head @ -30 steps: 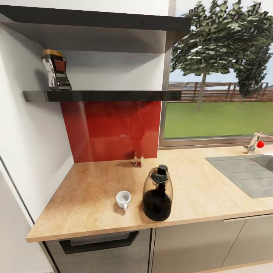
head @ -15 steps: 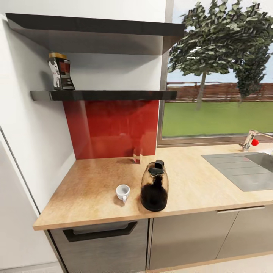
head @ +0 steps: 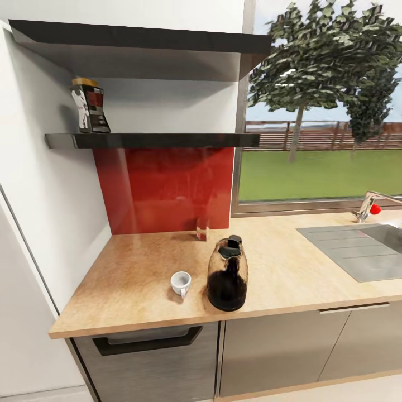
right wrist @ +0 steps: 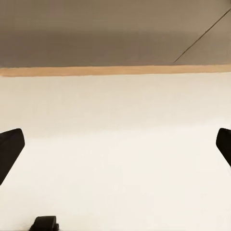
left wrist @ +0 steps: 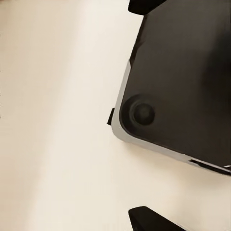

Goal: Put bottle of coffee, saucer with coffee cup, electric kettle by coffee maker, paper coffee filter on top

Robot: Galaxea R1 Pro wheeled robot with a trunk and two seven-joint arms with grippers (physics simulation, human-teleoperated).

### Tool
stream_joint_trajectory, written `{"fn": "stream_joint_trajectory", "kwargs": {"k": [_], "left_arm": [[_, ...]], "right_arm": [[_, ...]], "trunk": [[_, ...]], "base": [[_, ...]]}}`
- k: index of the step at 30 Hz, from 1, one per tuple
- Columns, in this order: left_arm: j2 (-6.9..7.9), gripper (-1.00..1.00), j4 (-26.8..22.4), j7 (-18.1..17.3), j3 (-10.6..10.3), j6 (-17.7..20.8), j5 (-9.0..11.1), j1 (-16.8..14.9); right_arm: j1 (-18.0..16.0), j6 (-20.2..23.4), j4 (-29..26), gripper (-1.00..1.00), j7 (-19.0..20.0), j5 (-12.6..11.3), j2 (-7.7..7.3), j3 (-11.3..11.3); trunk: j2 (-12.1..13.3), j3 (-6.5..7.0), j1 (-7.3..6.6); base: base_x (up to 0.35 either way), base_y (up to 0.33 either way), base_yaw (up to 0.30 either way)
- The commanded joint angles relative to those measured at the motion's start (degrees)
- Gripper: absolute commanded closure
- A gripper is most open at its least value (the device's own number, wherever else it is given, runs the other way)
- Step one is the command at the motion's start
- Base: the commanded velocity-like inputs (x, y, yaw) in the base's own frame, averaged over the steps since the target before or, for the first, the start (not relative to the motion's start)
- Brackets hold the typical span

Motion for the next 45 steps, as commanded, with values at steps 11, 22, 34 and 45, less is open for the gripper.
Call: {"fn": "stream_joint_trajectory", "kwargs": {"k": [11,22,34,45], "left_arm": [[0.89,-1.00,0.1,-0.6,0.4,-0.1,3.1,0.0],[0.85,-1.00,0.2,-0.6,0.3,-0.1,2.9,0.0],[0.79,-1.00,0.2,-0.6,0.3,-0.1,2.7,0.0],[0.85,-1.00,0.2,-0.6,0.3,0.0,2.7,0.0]], "right_arm": [[0.0,-34.5,-5.1,-1.00,-14.4,-1.5,0.35,-0.3],[0.0,-42.9,-37.5,-1.00,-47.2,1.5,19.90,7.4],[-0.2,-42.9,-55.6,-1.00,-60.6,-7.5,22.03,13.6],[-0.1,-2.1,-81.1,-1.00,-24.5,-74.4,22.03,54.8]], "trunk": [[-0.1,-0.08,0.01],[-0.1,-0.08,0.01],[-0.1,-0.08,0.01],[-0.1,-0.08,0.01]], "base": [[0.000,0.000,0.000],[0.000,0.000,0.000],[0.000,0.000,0.000],[0.000,0.000,0.000]]}}
